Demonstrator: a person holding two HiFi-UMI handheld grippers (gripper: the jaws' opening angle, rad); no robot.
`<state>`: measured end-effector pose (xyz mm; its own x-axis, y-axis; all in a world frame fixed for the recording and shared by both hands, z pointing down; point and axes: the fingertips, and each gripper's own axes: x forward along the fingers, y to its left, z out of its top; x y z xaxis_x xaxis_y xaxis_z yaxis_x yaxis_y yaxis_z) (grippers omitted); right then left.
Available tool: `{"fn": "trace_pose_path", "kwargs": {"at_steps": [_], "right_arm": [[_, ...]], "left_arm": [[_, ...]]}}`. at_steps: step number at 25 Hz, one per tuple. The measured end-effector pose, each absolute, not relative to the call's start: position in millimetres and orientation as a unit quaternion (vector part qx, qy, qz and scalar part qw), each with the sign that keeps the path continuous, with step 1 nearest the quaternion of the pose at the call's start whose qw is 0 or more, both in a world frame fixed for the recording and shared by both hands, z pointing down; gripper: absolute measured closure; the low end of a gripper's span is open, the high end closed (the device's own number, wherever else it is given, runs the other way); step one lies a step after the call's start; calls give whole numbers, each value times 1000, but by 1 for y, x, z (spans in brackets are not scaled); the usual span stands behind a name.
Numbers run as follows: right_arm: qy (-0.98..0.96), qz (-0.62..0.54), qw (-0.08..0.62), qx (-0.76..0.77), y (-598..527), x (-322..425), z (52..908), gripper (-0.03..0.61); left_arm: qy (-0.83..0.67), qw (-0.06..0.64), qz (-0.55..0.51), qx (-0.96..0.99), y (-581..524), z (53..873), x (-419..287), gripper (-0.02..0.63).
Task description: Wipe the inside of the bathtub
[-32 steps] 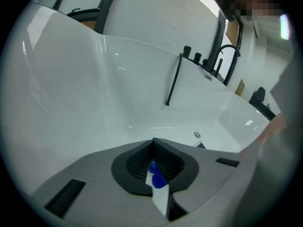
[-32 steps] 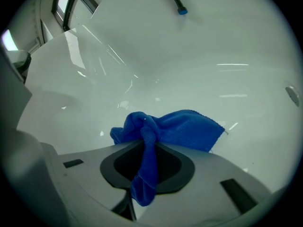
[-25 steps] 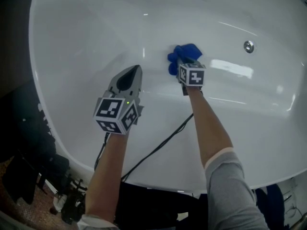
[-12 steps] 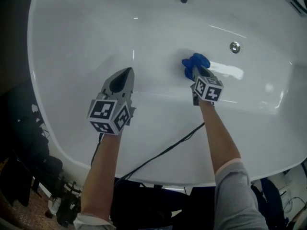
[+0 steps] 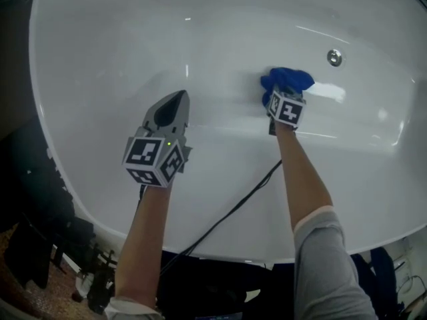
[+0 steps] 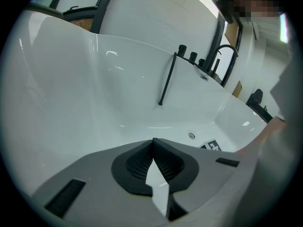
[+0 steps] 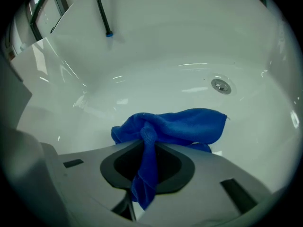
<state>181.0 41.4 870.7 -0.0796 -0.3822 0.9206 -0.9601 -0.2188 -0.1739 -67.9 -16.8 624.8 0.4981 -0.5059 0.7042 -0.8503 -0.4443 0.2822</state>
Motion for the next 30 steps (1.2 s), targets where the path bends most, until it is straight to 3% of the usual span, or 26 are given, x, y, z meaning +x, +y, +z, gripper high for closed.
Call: {"fn": "trace_pose_path", "kwargs": {"at_steps": [30], "right_arm": [[-690, 470, 291, 468, -42, -82, 866, 512]], "left_arm": [[-440, 325, 238, 802, -24, 612, -150, 615]]}}
